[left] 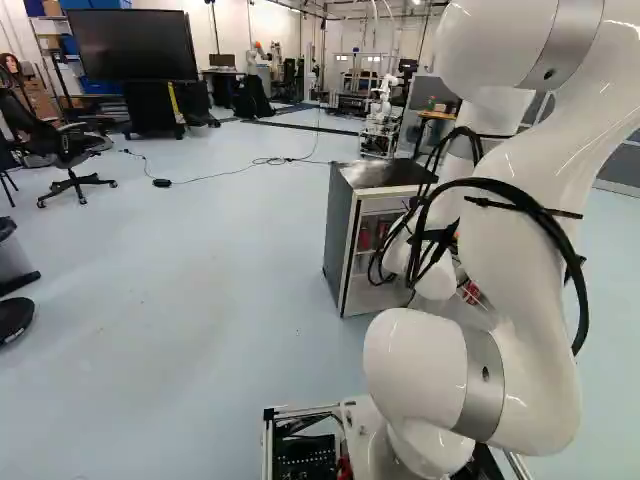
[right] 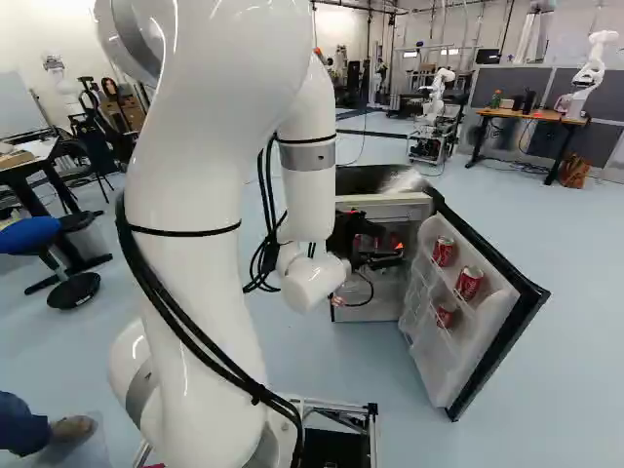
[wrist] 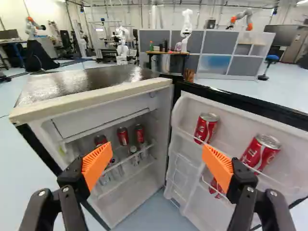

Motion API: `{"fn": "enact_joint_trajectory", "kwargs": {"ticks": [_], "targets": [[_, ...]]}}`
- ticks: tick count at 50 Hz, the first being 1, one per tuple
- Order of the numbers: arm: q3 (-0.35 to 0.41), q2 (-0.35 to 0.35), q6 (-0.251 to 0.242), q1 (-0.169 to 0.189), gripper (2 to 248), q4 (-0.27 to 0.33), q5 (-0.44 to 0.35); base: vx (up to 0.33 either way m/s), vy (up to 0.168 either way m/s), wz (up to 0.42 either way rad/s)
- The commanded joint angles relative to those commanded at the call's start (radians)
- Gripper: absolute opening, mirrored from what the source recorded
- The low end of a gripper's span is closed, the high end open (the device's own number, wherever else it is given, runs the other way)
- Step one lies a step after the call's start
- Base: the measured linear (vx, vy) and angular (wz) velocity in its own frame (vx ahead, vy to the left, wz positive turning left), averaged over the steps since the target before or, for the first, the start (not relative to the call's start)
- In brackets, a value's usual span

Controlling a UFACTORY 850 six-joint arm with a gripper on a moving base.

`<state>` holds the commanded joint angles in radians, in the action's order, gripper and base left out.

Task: Grab a drink from the fridge

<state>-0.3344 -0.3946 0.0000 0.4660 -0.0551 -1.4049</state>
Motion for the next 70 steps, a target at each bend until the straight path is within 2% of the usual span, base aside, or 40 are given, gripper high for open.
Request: {"fn": "enact_joint_trajectory", "kwargs": {"ticks": [22,39,55,70], "targets": [[-0.035,-0.083,0.0,0.01,247,0.231,-0.025,0.0,0.0,0.0],[-0.107,-0.175,0.0,0.044,247,0.39,-0.039,0.0,0.0,0.0],[-0.186,-0.265,0.0,0.077,247,0.422,-0.04,0.0,0.0,0.0],[-0.217,-0.321,0.0,0.081,247,0.43,-0.04,0.0,0.0,0.0]]}}
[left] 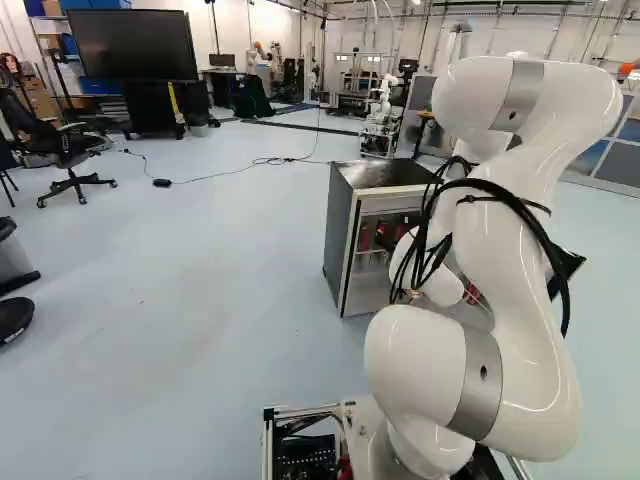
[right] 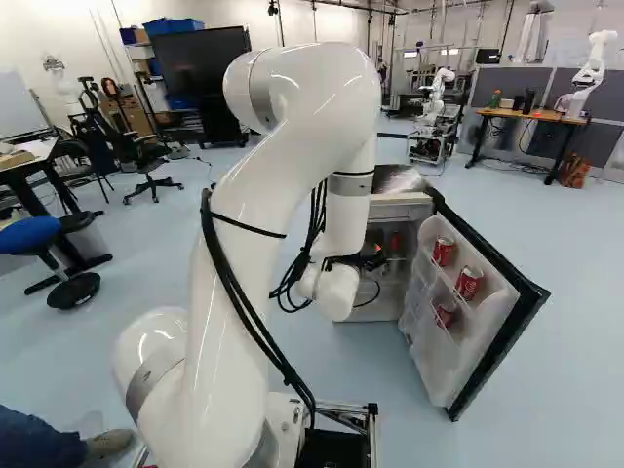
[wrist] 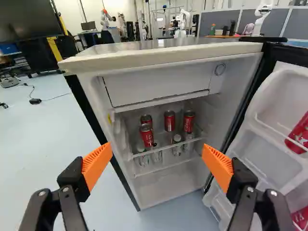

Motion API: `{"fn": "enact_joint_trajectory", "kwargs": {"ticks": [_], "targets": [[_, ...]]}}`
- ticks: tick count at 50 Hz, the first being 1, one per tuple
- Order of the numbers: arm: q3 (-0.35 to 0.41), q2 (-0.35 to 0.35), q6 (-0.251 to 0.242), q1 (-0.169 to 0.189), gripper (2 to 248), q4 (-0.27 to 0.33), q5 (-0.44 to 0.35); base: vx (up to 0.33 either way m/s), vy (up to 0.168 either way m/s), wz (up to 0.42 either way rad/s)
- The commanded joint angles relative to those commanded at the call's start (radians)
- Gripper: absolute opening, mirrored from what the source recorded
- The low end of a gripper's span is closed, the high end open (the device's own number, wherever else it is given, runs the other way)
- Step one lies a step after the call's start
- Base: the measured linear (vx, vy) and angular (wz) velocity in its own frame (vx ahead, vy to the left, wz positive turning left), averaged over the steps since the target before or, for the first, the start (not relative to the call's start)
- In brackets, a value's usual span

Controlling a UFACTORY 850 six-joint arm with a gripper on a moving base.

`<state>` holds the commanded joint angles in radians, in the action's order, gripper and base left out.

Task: Grab a drink from the fridge

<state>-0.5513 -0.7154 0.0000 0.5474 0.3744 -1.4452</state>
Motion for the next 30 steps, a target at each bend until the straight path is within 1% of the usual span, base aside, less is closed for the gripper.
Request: {"fn": "enact_joint_trajectory", "kwargs": {"ticks": [19,30], "targets": [[-0.029,-0.064,0.0,0.001,247,0.042,-0.009,0.0,0.0,0.0],[-0.051,-0.104,0.0,0.006,247,0.084,-0.02,0.0,0.0,0.0]]}}
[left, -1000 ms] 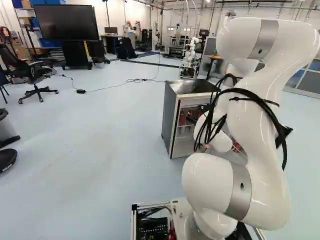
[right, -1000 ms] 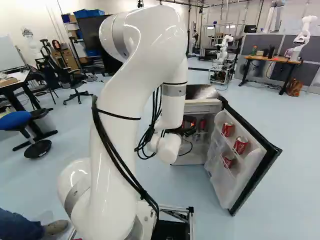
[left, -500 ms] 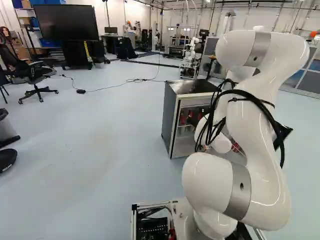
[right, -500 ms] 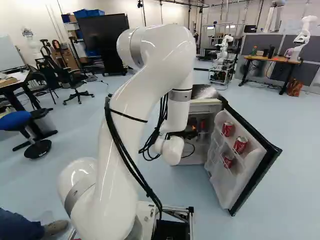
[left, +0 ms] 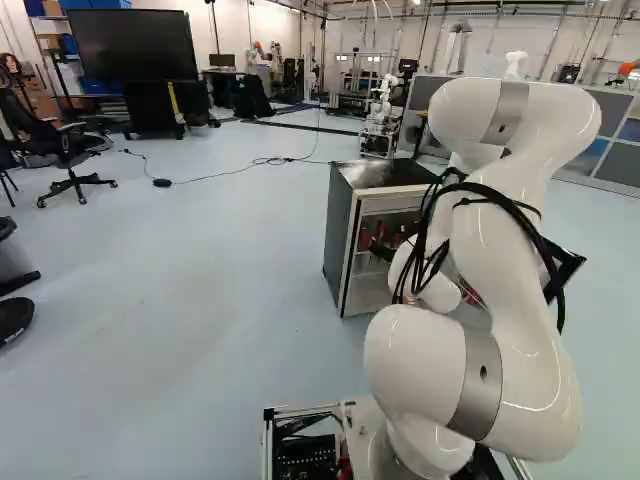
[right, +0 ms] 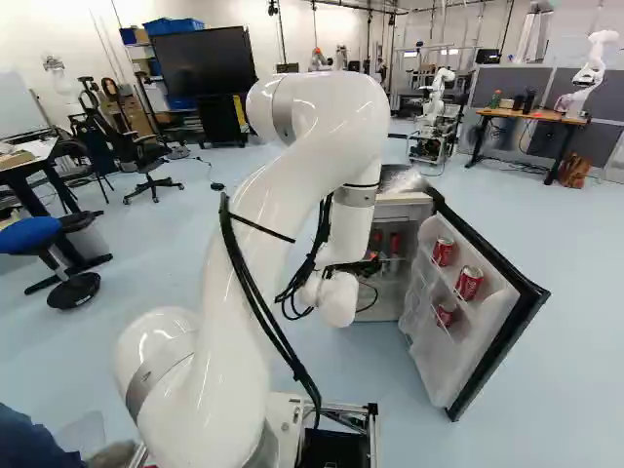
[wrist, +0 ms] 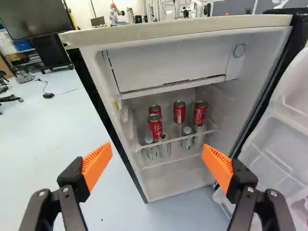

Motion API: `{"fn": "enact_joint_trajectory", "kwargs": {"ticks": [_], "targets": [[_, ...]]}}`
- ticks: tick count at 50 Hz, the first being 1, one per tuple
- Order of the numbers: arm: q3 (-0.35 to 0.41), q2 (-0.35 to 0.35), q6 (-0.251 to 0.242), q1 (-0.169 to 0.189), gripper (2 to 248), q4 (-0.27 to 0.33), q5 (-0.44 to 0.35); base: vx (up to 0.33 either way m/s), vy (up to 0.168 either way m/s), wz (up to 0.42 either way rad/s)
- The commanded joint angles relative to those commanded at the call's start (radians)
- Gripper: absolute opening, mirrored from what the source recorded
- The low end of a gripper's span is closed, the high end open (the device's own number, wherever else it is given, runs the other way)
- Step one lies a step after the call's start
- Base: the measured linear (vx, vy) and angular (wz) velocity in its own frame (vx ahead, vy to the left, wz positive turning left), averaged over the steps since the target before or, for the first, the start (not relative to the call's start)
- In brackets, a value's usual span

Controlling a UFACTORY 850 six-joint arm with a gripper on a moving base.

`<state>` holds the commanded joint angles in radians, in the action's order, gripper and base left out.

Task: Grab a drink from the fridge

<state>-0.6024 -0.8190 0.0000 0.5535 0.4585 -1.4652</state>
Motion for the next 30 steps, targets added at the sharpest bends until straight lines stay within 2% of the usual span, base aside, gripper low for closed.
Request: {"fn": "enact_joint_trajectory", "kwargs": {"ticks": [30], "targets": [[-0.104,-0.128,0.0,0.036,247,0.15,-0.043,0.0,0.0,0.0]]}}
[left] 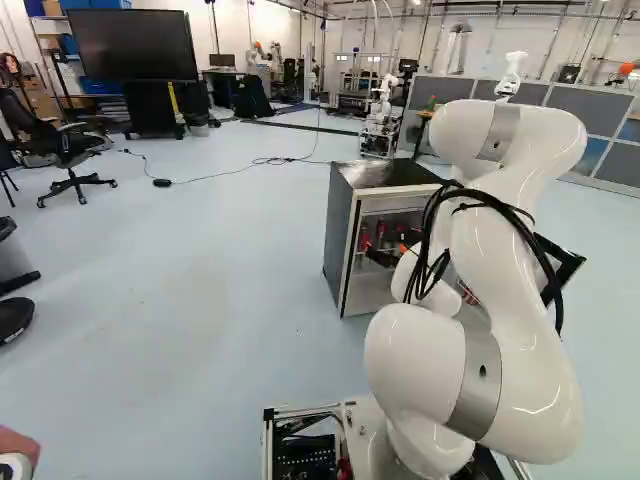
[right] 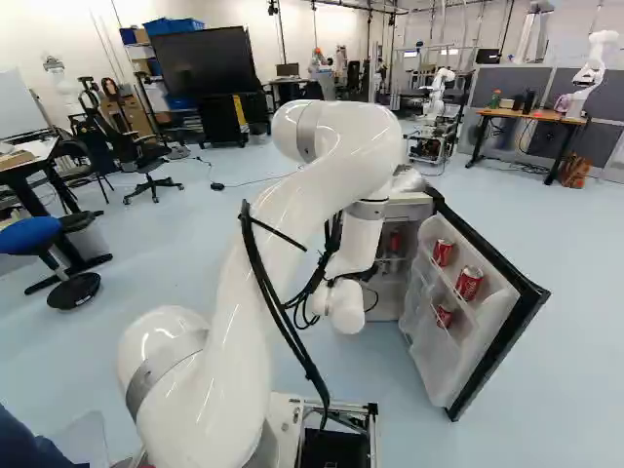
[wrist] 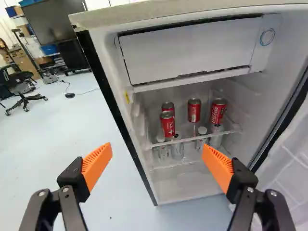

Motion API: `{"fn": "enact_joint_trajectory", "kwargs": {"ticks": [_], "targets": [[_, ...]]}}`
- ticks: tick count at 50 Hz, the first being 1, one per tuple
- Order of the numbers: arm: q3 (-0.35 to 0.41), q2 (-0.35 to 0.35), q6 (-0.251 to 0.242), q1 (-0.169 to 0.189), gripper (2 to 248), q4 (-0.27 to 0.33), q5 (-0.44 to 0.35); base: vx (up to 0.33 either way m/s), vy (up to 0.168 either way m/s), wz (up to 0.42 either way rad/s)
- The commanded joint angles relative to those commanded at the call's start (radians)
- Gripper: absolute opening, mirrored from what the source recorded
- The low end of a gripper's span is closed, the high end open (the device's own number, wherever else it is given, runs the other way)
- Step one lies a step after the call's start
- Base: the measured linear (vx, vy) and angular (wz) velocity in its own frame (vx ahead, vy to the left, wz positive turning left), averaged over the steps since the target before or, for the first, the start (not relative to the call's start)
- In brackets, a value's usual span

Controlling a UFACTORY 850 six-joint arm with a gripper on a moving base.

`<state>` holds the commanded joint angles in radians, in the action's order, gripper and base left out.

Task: Grab a drink from the fridge

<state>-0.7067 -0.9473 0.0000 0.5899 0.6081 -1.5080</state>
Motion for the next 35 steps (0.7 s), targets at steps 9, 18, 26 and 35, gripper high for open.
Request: {"fn": "enact_joint_trajectory", "kwargs": {"ticks": [9,18,26,35], "targets": [[-0.053,-0.048,0.0,0.015,247,0.037,-0.013,0.0,0.0,0.0],[-0.116,-0.099,0.0,0.027,247,0.073,-0.026,0.0,0.0,0.0],[-0.178,-0.147,0.0,0.035,247,0.103,-0.035,0.0,0.0,0.0],[-0.253,-0.202,0.0,0.04,247,0.137,-0.037,0.0,0.0,0.0]]}}
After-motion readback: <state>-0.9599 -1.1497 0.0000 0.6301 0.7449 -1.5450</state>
